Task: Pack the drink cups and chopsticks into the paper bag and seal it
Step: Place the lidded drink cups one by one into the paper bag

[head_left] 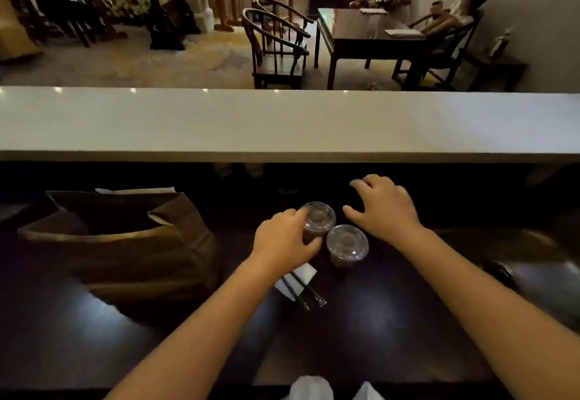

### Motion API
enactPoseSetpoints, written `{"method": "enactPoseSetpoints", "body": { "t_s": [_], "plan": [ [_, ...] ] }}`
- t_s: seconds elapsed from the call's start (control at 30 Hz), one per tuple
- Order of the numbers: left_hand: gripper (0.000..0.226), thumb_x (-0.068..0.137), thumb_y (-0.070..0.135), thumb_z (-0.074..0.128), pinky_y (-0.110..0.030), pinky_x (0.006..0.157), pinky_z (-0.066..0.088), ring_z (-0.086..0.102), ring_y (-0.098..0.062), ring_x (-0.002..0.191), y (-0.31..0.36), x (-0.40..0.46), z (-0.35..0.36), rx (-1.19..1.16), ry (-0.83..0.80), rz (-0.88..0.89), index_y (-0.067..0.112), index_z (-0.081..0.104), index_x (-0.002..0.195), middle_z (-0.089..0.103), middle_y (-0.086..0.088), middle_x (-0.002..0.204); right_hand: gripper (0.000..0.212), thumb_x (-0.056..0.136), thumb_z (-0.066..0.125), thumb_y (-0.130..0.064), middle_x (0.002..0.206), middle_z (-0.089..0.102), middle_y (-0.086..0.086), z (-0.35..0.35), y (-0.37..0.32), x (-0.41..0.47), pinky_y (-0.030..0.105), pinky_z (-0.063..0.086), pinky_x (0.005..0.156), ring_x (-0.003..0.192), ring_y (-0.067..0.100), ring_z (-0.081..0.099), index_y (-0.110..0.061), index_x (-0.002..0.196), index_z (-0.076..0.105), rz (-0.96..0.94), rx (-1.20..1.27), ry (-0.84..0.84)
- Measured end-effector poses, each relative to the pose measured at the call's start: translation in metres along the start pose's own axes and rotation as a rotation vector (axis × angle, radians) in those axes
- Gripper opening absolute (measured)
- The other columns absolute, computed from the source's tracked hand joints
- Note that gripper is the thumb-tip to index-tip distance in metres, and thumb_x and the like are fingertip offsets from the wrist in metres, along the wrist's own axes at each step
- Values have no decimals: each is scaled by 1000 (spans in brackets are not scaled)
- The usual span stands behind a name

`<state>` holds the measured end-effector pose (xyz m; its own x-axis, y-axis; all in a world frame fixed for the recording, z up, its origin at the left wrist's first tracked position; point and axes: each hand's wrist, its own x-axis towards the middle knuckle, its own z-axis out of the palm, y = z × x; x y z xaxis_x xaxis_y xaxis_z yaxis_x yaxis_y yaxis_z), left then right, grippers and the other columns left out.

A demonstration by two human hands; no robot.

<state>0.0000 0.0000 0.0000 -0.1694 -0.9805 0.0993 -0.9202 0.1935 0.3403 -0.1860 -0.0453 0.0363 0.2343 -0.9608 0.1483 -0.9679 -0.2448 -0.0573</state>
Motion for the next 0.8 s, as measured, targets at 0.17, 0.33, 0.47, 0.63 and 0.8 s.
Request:
{"method": "enactPoseSetpoints", "body": {
  "t_s": [0.17,0.33,0.47,0.63,0.8],
  "plan": [
    [69,78,47,59,-35,93,43,48,-19,122,1,-26,66,-103,-167,-134,22,34,137,52,1,132,71,76,59,-49,144,37,11,54,14,-28,45,39,98,129,29,36,-18,136,37,75,84,-224],
    [73,77,34,67,-26,93,40,49,-16,121,13,-12,114,-349,-167,-268,21,33,139,50,-1,135,86,68,67,-53,148,29,11,86,20,-29,46,40,97,132,30,32,-19,138,31,90,193,-318],
    [62,72,20,71,-22,91,45,58,-16,112,21,3,143,-646,-104,-340,21,46,129,63,-2,121,80,67,71,-44,147,29,12,105,24,-25,46,42,97,130,31,33,-19,133,36,70,227,-349],
    [56,79,9,66,-3,82,41,58,-12,105,30,13,155,-777,-83,-378,14,46,130,62,-5,121,80,66,70,-41,145,33,15,117,22,-18,46,42,93,126,34,39,-21,135,34,67,208,-317],
    [50,82,4,62,5,72,37,57,-4,93,36,15,152,-837,-77,-388,11,46,128,61,-2,112,80,66,68,-34,131,42,16,117,19,-15,40,46,84,113,35,45,-21,137,31,79,222,-328]
  ]
}}
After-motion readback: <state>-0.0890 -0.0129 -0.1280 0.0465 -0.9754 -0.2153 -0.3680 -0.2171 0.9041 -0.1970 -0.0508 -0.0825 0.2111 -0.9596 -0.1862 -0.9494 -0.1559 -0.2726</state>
